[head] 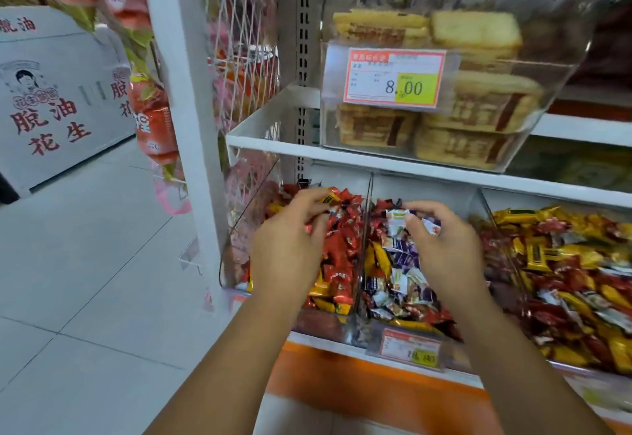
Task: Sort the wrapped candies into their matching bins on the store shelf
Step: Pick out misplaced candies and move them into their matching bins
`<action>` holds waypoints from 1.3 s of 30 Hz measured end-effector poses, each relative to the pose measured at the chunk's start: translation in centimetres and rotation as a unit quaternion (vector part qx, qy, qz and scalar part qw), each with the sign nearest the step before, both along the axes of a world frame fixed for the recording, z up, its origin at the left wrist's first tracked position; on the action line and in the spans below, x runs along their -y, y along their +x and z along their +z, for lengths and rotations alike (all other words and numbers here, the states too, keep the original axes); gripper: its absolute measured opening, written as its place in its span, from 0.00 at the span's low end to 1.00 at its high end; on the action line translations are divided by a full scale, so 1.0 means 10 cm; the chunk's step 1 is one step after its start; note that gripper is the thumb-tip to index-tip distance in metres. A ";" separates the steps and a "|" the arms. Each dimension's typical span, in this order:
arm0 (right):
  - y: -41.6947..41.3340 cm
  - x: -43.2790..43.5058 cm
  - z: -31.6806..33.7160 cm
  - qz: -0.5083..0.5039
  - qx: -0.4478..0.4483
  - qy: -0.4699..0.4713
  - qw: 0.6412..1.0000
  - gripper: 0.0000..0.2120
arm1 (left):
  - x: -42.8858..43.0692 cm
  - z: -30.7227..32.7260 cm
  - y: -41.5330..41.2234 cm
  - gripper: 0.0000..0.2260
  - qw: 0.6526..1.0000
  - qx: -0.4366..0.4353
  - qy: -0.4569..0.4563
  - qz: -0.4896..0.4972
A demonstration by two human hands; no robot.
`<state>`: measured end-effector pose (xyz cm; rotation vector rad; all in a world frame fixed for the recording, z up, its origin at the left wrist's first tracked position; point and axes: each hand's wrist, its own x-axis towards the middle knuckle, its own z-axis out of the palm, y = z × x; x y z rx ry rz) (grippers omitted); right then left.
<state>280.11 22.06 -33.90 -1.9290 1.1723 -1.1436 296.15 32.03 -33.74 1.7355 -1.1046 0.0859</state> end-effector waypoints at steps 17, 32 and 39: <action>0.02 -0.13 0.06 0.133 -0.167 -0.056 0.975 0.08 | -0.44 0.01 0.52 0.10 0.938 0.052 0.324 -0.108; 0.42 -0.33 -0.21 0.198 -0.244 -0.125 0.941 0.08 | -0.30 -0.33 0.62 0.13 0.891 0.168 0.414 -0.077; 0.33 -0.40 -0.06 0.189 -0.116 -0.029 0.975 0.10 | -0.28 -0.03 0.38 0.08 0.991 0.004 0.109 -0.076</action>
